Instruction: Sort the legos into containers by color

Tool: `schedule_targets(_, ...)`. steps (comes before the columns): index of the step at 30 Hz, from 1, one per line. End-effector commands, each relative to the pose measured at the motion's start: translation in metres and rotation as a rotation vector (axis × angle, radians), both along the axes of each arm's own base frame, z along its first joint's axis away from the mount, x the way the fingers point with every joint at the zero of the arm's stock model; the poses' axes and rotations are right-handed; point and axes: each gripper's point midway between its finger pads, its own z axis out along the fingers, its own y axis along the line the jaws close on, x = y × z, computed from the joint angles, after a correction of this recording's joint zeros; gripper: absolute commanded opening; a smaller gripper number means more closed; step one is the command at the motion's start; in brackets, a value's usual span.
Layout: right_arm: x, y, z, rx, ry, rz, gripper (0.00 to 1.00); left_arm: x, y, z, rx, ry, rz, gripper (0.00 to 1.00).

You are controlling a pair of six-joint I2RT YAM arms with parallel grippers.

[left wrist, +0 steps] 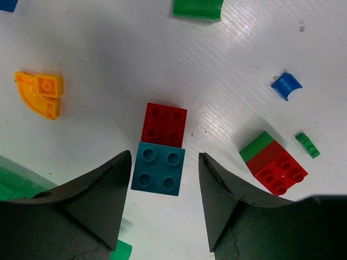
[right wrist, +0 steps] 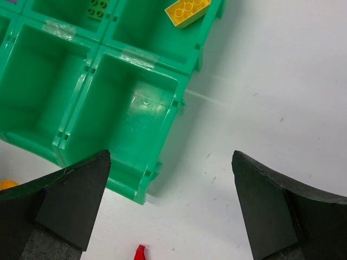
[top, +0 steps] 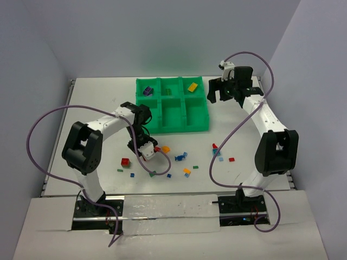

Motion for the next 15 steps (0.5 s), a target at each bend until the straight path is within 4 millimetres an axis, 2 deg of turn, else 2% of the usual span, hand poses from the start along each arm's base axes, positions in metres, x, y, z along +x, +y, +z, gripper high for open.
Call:
schedule_targets(1, -0.006, -0.008, 0.022, -0.011, -0.059, -0.014, 1.0, 0.01, -0.014, -0.001, -0.077, -0.063, -0.151, 0.52)
schedule_targets(8, -0.007, -0.008, 0.022, -0.008, -0.057, -0.005, 1.0, 0.015, -0.02, 0.005, -0.098, -0.067, -0.118, 0.35)
schedule_targets(10, -0.011, -0.002, 0.022, 0.006, -0.049, 0.023, 1.0, 0.019, -0.029, 0.017, -0.138, -0.065, -0.085, 0.29)
schedule_targets(13, -0.022, 0.012, 0.024, 0.055, -0.035, 0.102, 1.0, 0.033, -0.05, 0.05, -0.209, -0.048, 0.036, 0.11)
schedule_targets(15, -0.031, 0.023, 0.027, 0.092, -0.035, 0.165, 1.0, 0.038, -0.063, 0.073, -0.26, -0.02, 0.105, 0.03)
